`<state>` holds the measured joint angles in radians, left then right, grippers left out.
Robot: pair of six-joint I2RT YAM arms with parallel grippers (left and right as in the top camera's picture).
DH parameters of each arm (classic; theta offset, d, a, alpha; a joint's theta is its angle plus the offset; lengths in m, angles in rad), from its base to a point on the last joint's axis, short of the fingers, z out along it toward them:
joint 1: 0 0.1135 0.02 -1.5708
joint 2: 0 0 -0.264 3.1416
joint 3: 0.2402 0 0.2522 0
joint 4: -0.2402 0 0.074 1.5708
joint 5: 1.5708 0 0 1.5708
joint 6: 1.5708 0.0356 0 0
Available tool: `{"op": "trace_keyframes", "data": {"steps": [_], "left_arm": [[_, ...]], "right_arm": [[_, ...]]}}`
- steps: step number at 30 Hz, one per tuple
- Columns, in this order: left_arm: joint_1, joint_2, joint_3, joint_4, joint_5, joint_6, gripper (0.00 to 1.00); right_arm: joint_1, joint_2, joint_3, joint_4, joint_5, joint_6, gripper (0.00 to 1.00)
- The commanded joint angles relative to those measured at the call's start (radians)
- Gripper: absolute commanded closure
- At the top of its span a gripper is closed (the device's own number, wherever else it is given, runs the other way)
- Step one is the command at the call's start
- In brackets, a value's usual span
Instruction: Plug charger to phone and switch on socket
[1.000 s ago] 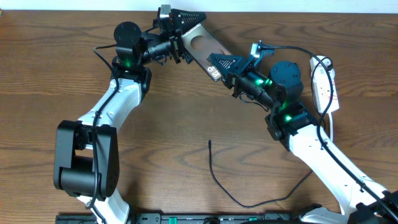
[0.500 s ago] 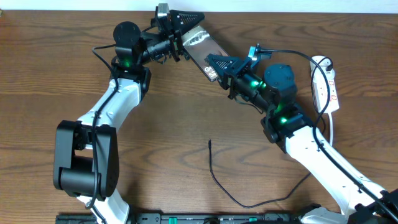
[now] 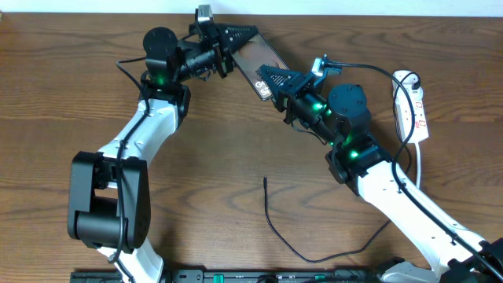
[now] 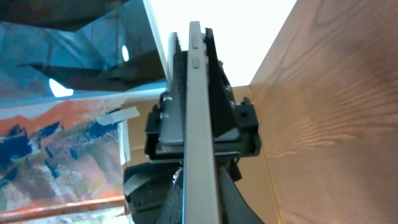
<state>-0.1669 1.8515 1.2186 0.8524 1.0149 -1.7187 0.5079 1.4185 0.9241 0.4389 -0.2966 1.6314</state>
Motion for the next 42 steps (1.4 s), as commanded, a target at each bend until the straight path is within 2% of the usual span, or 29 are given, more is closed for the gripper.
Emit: {"op": "trace_keyframes", "data": {"steps": [1, 10, 11, 13, 14, 21, 24, 29, 36, 42], "left_arm": [[-0.009, -0.023, 0.014, 0.017, 0.02, 0.018, 0.92], [-0.01, -0.023, 0.014, 0.017, 0.021, 0.019, 0.93], [-0.01, -0.023, 0.014, 0.017, 0.021, 0.019, 0.92], [-0.01, -0.023, 0.014, 0.017, 0.024, 0.019, 0.93], [-0.008, -0.023, 0.014, 0.017, 0.025, 0.019, 0.92], [0.063, -0.023, 0.014, 0.017, 0.078, 0.019, 0.93], [0.129, -0.023, 0.014, 0.017, 0.137, 0.02, 0.93], [0.268, -0.023, 0.014, 0.017, 0.283, 0.062, 0.93], [0.422, -0.023, 0.014, 0.018, 0.483, 0.159, 0.93], [0.472, -0.023, 0.014, 0.018, 0.549, 0.241, 0.93]], "right_arm": [[0.008, -0.008, 0.019, -0.005, 0.011, 0.02, 0.99], [0.011, -0.008, 0.019, -0.005, 0.01, 0.009, 0.97], [0.011, -0.008, 0.019, -0.006, 0.01, 0.004, 0.87], [0.011, -0.008, 0.019, -0.006, 0.006, -0.014, 0.48], [0.011, -0.008, 0.019, -0.005, 0.006, -0.032, 0.01], [-0.016, -0.008, 0.019, -0.006, -0.074, -0.156, 0.01], [-0.042, -0.008, 0.018, -0.015, -0.146, -0.218, 0.01], [-0.086, -0.008, 0.018, -0.061, -0.287, -0.405, 0.01], [-0.072, -0.008, 0.018, -0.28, -0.332, -0.624, 0.01], [0.005, 0.037, 0.029, -0.541, -0.289, -0.785, 0.01]]}}
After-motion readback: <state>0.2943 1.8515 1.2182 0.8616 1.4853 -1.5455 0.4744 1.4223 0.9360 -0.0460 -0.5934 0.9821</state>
